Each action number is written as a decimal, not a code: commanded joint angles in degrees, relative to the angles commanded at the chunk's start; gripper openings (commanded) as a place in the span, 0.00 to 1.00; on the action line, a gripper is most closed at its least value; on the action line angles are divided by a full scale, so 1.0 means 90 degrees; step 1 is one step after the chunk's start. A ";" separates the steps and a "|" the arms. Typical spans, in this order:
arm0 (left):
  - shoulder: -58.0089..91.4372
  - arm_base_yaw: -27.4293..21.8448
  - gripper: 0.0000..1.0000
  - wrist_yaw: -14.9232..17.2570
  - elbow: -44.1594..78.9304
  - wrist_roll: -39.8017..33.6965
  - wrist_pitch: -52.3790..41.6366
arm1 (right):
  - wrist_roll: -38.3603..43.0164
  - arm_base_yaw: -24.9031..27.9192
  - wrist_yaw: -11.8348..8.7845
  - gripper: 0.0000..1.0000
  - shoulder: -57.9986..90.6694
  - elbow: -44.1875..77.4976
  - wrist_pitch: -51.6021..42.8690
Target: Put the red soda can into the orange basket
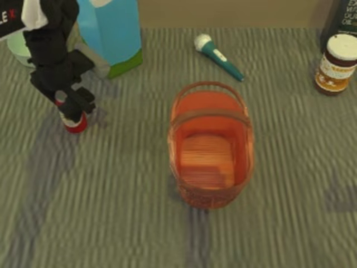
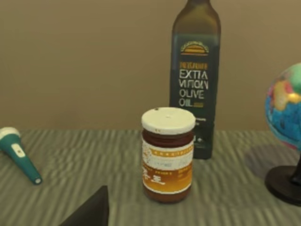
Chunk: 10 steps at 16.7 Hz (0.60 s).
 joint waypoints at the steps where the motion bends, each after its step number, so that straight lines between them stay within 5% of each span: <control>1: 0.0000 0.0000 0.02 0.0000 0.0000 0.0000 0.0000 | 0.0000 0.0000 0.0000 1.00 0.0000 0.0000 0.0000; 10: -0.0010 -0.0017 0.00 0.0000 -0.0001 0.0008 0.0000 | 0.0000 0.0000 0.0000 1.00 0.0000 0.0000 0.0000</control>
